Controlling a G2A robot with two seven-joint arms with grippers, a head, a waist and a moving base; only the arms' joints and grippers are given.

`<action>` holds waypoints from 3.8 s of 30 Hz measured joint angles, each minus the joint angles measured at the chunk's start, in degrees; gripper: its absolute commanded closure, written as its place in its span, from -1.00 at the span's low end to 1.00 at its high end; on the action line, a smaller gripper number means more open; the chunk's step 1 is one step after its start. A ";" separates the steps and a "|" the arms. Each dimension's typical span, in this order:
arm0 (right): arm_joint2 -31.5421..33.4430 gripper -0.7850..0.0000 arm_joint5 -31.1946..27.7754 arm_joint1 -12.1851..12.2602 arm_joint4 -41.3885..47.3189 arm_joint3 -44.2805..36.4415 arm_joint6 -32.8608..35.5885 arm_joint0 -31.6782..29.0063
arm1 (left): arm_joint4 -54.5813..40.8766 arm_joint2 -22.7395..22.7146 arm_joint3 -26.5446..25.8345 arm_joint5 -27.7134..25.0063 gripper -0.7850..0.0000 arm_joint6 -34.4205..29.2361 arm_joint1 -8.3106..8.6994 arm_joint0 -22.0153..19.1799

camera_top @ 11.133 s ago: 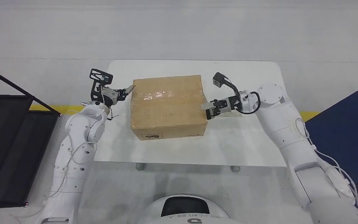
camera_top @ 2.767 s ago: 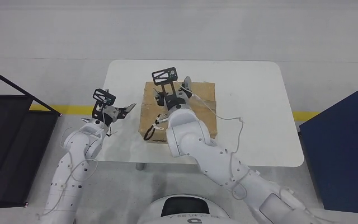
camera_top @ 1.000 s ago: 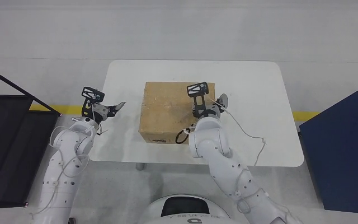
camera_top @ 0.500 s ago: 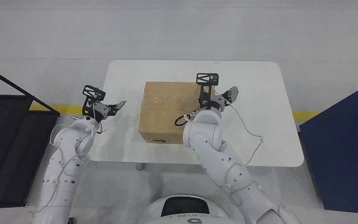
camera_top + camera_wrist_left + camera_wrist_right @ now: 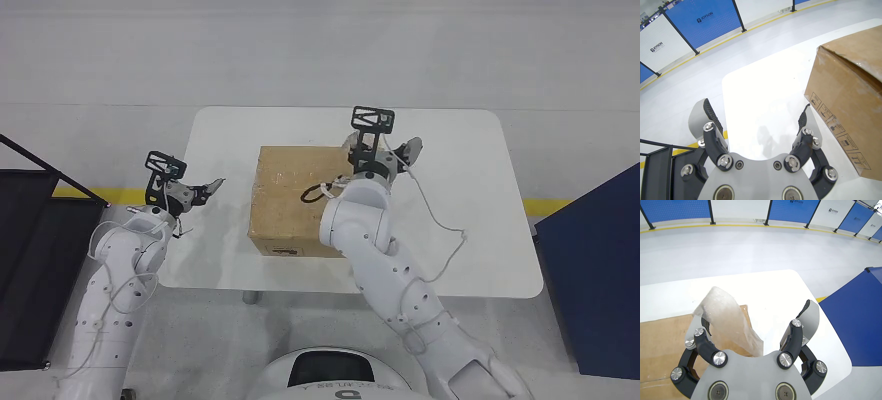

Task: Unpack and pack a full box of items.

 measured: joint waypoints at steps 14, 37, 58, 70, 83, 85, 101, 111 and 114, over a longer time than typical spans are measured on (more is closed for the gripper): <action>-3.76 -1.00 -3.96 -2.12 -0.20 -3.34 -5.04 -2.94 | -1.31 -0.68 0.34 0.18 -1.00 1.57 0.13 0.63; -7.09 -1.00 -18.72 -5.65 17.37 -6.26 -9.20 -4.18 | -2.24 -2.03 -0.65 0.21 -1.00 3.63 0.43 3.02; 2.78 -1.00 -22.96 -5.13 -5.61 2.14 8.92 -5.42 | -0.40 0.50 -0.75 0.50 -1.00 1.64 0.35 1.15; 5.01 -1.00 -12.18 -6.97 -15.80 9.55 12.79 0.01 | -0.95 0.05 -0.16 0.45 -1.00 1.77 0.47 1.20; 6.72 -1.00 -0.54 -9.98 1.26 19.77 -3.24 9.10 | -1.77 -0.96 -0.06 0.54 -1.00 2.19 0.64 1.72; 6.16 -1.00 -0.93 -10.27 3.38 18.53 -5.94 8.41 | -2.02 -1.14 0.05 0.66 -1.00 2.29 0.65 1.84; 1.02 -1.00 -12.75 -7.13 13.32 -1.16 -25.95 -8.73 | -2.12 -0.91 -0.44 1.10 -1.00 2.86 0.67 2.55; 1.59 -1.00 -22.53 -4.46 4.86 -8.57 -15.63 -14.98 | -1.70 -0.68 -0.61 1.35 -1.00 3.46 0.69 3.25; 2.38 -1.00 -23.35 -3.97 0.39 -9.51 -13.62 -16.46 | -1.45 -0.52 -0.35 1.41 -1.00 3.55 0.69 3.33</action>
